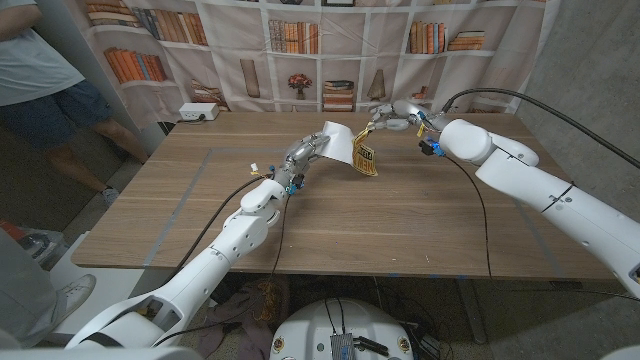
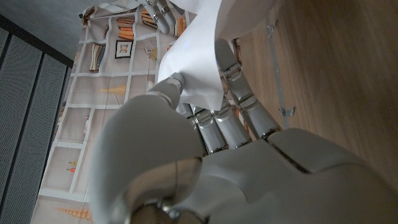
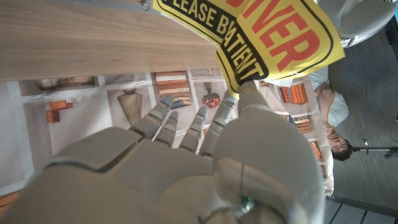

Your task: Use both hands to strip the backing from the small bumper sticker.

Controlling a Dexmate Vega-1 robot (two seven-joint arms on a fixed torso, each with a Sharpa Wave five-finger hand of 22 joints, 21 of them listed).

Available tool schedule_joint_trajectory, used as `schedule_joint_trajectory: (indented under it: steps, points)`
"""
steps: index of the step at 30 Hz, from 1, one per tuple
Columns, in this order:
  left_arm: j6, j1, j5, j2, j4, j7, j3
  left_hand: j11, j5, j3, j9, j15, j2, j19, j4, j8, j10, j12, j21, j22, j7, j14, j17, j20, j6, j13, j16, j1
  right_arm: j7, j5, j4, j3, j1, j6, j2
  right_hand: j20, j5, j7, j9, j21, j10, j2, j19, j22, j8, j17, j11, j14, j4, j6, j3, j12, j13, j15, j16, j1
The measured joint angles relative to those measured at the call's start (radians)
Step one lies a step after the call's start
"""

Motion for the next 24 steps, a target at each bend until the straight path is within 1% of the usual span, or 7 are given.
schedule_joint_trajectory:
  steps: [10,15,21,24]
  points:
    - [-0.004,0.008,-0.006,0.010,-0.011,0.007,-0.011,0.000,0.000,0.000,0.000,0.000,0.000,0.000,0.000,0.000,0.000,0.000,0.000,0.000,0.000,0.000,0.000,0.000,0.000,0.005,0.000,0.000,-0.021,0.001,-0.008,0.008,-0.003,-0.031,-0.006,0.000,0.000,0.000,0.000,0.000,0.000,0.000,0.000,0.000,0.000,0.000,0.000,0.000,0.000,0.000,0.000,0.000,0.000,0.000,0.000,0.000]
    - [-0.009,0.014,-0.011,0.014,-0.015,0.009,-0.018,0.000,0.000,0.000,-0.003,0.000,0.000,0.000,0.000,0.000,0.000,0.000,0.000,0.000,0.000,0.000,0.000,0.000,0.000,0.005,0.000,0.000,-0.033,0.001,-0.016,0.013,-0.006,-0.052,-0.009,0.000,0.000,0.004,0.000,0.000,0.006,0.000,0.000,0.000,0.000,0.000,-0.005,0.000,0.000,0.004,0.000,0.000,0.000,0.000,0.000,0.000]
    - [-0.017,0.025,-0.017,0.020,-0.021,0.012,-0.028,-0.002,0.000,0.000,-0.004,0.000,0.000,0.000,0.000,0.000,0.002,0.000,0.000,0.000,-0.003,0.000,0.000,0.000,0.003,0.005,0.000,0.000,-0.053,0.002,-0.026,0.020,-0.013,-0.079,-0.012,0.000,0.000,0.000,-0.001,0.000,0.006,0.000,0.000,0.000,0.000,0.000,-0.005,0.000,-0.003,0.008,-0.003,0.000,0.000,0.000,0.000,0.000]
    - [-0.021,0.034,-0.020,0.026,-0.029,0.017,-0.034,-0.002,0.000,0.000,-0.005,-0.001,0.000,0.000,0.000,0.000,0.006,0.000,0.000,0.000,-0.004,0.001,0.000,0.000,0.004,0.005,0.000,0.000,-0.063,0.002,-0.032,0.022,-0.016,-0.095,-0.013,0.000,0.000,0.000,-0.001,0.000,0.006,0.000,0.000,0.000,-0.007,0.000,-0.005,0.000,-0.003,0.008,-0.003,0.000,0.000,0.000,0.000,0.000]
